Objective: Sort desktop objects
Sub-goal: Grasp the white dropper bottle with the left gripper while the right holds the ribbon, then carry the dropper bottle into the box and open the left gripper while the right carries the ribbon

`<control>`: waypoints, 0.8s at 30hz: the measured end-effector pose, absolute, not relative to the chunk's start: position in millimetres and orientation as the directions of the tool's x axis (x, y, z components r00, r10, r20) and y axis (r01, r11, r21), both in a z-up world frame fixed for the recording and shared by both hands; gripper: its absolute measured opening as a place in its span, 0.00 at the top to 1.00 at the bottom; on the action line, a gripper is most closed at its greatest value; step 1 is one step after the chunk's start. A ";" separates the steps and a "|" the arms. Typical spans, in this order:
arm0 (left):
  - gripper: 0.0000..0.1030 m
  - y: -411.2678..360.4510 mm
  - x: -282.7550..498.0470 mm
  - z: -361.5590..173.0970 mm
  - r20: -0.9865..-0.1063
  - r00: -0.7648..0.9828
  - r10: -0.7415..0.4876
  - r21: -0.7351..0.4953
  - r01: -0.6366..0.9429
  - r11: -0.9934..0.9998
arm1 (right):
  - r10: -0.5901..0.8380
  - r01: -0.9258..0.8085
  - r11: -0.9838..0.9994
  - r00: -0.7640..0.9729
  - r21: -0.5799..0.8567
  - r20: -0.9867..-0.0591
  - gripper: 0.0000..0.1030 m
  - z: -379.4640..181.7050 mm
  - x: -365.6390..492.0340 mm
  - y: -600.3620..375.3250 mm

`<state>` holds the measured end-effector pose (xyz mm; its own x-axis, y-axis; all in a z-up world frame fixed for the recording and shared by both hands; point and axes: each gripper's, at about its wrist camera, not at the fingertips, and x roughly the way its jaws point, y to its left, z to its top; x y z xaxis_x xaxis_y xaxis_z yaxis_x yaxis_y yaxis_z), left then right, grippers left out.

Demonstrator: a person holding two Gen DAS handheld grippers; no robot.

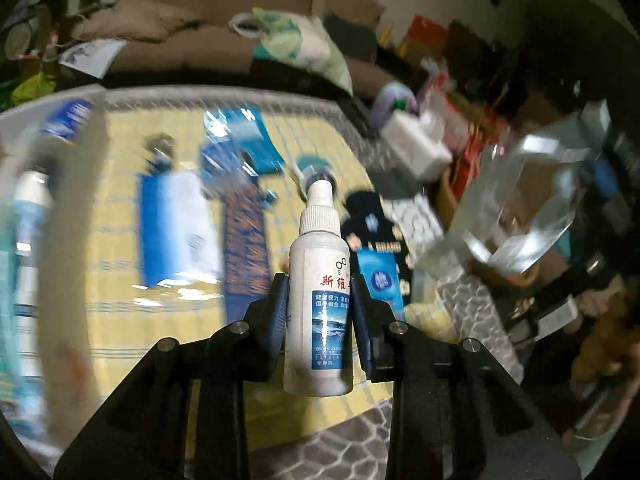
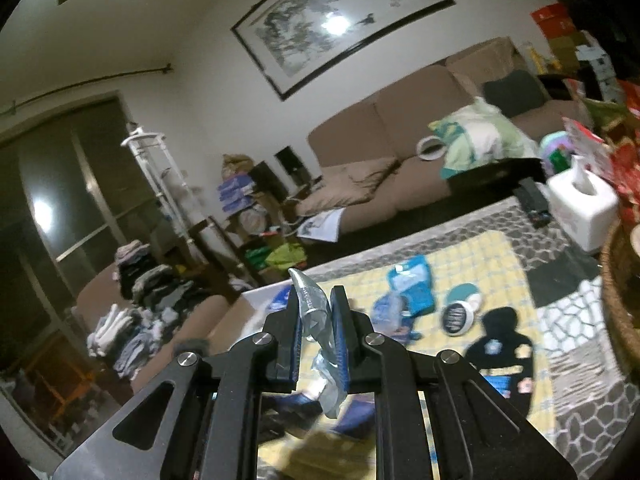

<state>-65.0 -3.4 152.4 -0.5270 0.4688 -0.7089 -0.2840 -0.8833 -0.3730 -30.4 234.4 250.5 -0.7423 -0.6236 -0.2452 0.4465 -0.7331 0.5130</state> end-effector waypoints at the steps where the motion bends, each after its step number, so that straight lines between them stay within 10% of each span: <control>1: 0.72 -18.5 -61.0 164.5 -0.697 -0.545 0.466 -0.376 -0.276 -0.885 | -0.638 0.463 -0.723 -0.731 0.513 -0.240 0.86 255.8 -29.2 226.1; 10: 0.72 -183.6 -16.6 230.5 -0.657 -0.689 0.306 -0.325 -0.107 -0.940 | -0.783 0.633 -0.607 -0.581 0.480 -0.224 0.86 312.1 -21.9 109.5; 24: 0.72 -282.8 -16.7 165.9 -0.688 -0.660 0.301 -0.415 0.018 -0.910 | -0.831 0.673 -0.557 -0.453 0.487 -0.323 0.86 289.6 -49.5 -62.7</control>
<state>-16.7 -282.8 165.9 -0.6604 0.3007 -0.6881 0.0179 -0.9098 -0.4147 -49.5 -62.7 289.6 -0.4531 -0.8308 -0.3233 0.6728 -0.5566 0.4874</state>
